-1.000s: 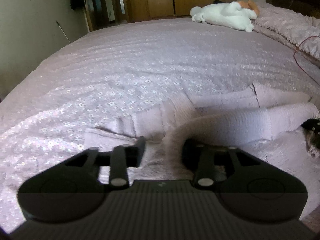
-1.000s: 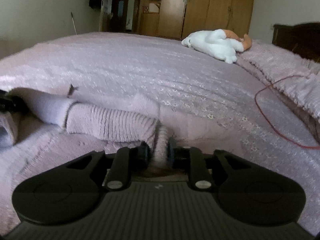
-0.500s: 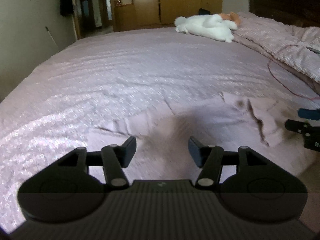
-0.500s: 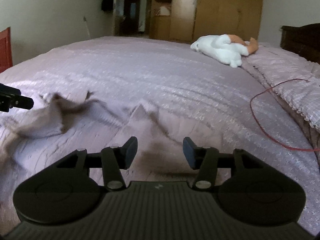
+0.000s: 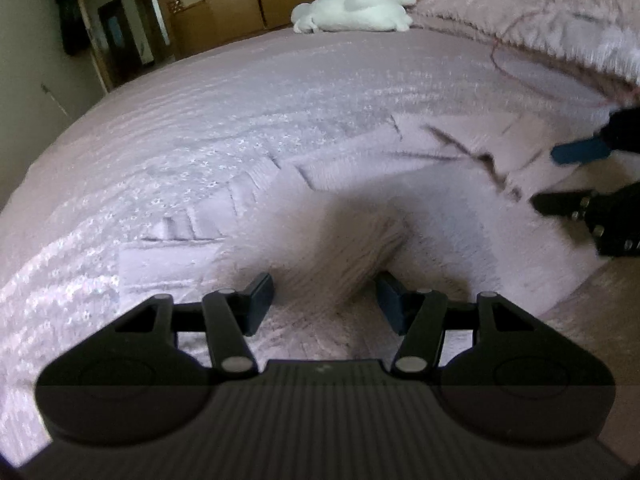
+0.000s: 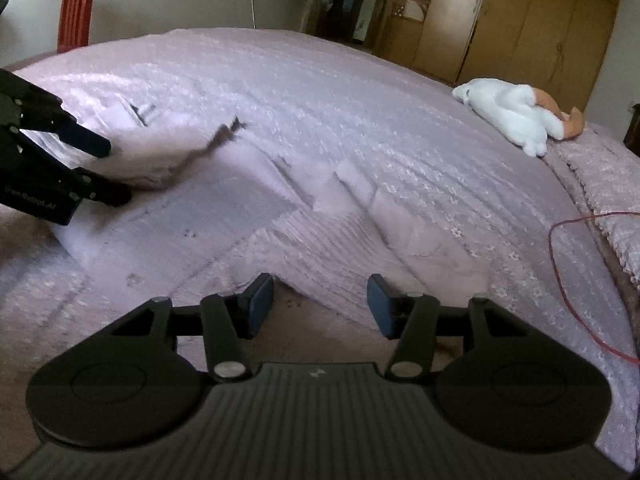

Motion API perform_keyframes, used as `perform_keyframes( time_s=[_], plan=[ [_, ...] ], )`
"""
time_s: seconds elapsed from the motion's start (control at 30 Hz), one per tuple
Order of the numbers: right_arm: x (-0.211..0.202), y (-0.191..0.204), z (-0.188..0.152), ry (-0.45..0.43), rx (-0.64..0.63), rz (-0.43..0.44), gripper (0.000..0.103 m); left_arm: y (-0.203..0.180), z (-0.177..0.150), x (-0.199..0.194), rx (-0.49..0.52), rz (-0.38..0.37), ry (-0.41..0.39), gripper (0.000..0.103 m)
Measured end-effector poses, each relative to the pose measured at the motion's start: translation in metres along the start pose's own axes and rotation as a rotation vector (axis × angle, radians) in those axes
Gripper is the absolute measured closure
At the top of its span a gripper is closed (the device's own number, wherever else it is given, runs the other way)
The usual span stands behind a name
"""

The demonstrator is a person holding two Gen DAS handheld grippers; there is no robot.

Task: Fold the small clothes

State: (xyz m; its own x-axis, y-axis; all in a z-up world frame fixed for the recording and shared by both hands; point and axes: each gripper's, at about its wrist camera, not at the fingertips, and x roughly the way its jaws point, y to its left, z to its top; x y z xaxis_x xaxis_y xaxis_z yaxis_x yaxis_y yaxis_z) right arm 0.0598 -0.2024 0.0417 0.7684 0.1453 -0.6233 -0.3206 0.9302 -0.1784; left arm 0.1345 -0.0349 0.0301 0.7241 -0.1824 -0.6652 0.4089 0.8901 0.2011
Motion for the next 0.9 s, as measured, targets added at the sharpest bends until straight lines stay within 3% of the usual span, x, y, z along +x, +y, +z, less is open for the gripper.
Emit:
perform_keyframes(
  time_s=[0.03,0.1,0.13,0.17,0.2,0.27,0.4,0.53,0.63,0.73,0.8,0.87,0.9],
  plan=[
    [0.003,-0.002,-0.001,-0.003,0.003,0.0,0.043,-0.002,-0.001,0.003,0.02,0.012,-0.015,0.042],
    [0.009,-0.005,-0.002,-0.025,0.013,-0.014,0.047,-0.002,-0.002,0.005,0.036,0.022,-0.042,0.051],
    [0.01,-0.006,-0.002,-0.034,0.022,-0.025,0.053,0.0,-0.001,0.006,0.034,0.009,-0.047,0.081],
    [0.011,-0.008,-0.002,-0.045,0.039,-0.038,0.076,0.004,0.0,0.006,0.024,-0.003,-0.044,0.091],
    [0.012,-0.011,-0.001,-0.052,0.06,-0.054,0.089,0.009,0.003,0.006,0.009,-0.008,-0.042,0.091],
    [0.009,-0.021,0.001,-0.088,0.111,-0.07,0.093,0.023,0.008,0.003,-0.036,-0.025,-0.066,0.092],
    [0.008,-0.039,0.009,-0.151,0.159,-0.186,0.094,0.056,0.022,0.003,-0.079,0.078,-0.109,0.092],
    [0.02,-0.065,0.01,-0.14,0.246,-0.239,0.094,0.092,0.029,0.019,-0.143,0.177,-0.102,0.092],
    [0.036,-0.078,0.005,-0.089,0.284,-0.259,0.094,0.114,0.028,0.04,-0.204,0.205,-0.06,0.091],
    [0.053,-0.086,-0.006,-0.024,0.323,-0.275,0.092,0.132,0.019,0.063,-0.282,0.186,0.007,0.089],
    [0.059,-0.088,-0.01,-0.019,0.336,-0.277,0.088,0.136,0.012,0.068,-0.31,0.182,0.005,0.084],
    [0.064,-0.086,-0.008,-0.022,0.328,-0.286,0.077,0.137,0.01,0.067,-0.317,0.201,-0.003,0.067],
    [0.066,-0.084,-0.007,-0.023,0.322,-0.297,0.073,0.14,0.01,0.067,-0.326,0.211,-0.002,0.064]
  ],
)
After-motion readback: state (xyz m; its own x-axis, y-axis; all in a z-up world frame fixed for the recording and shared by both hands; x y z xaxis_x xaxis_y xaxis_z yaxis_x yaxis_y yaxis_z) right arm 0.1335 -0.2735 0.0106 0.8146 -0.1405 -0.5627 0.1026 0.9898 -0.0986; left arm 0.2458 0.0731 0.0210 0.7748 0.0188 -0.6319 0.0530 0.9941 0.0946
